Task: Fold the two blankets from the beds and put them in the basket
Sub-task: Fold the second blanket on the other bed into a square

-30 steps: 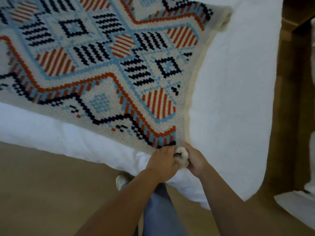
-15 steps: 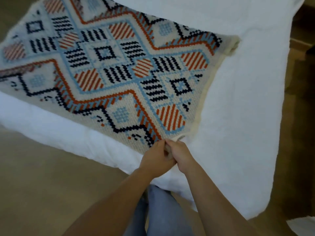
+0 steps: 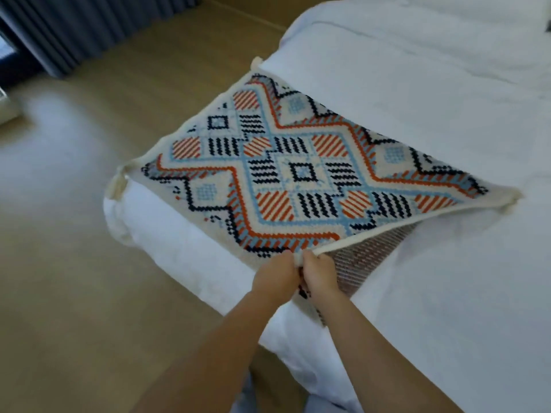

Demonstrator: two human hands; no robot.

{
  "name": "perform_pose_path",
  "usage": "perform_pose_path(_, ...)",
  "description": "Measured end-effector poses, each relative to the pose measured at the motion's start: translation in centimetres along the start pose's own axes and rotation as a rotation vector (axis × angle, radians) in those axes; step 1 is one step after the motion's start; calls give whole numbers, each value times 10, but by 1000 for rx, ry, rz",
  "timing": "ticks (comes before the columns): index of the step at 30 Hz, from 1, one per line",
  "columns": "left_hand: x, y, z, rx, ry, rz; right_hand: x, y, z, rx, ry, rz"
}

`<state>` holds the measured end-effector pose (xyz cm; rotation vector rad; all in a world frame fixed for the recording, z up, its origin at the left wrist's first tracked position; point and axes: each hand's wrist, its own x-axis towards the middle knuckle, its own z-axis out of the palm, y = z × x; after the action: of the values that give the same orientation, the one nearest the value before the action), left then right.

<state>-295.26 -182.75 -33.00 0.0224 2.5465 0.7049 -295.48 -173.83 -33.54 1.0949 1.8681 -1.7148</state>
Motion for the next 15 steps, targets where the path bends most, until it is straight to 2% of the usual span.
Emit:
perform_pose_path(3, 12, -38, -53, 40, 34, 116, 0, -31, 49, -8, 38, -68)
perform_pose_path(6, 28, -80, -109, 183, 62, 190, 1, -60, 104, -58, 38, -150)
perform_pose_path(10, 54, -133, -170, 245, 106, 152, 9, -96, 169, -107, 56, -235)
perform_pose_path(15, 98, -184, -219, 270, 133, 99, 34, -132, 237, -171, -20, -301)
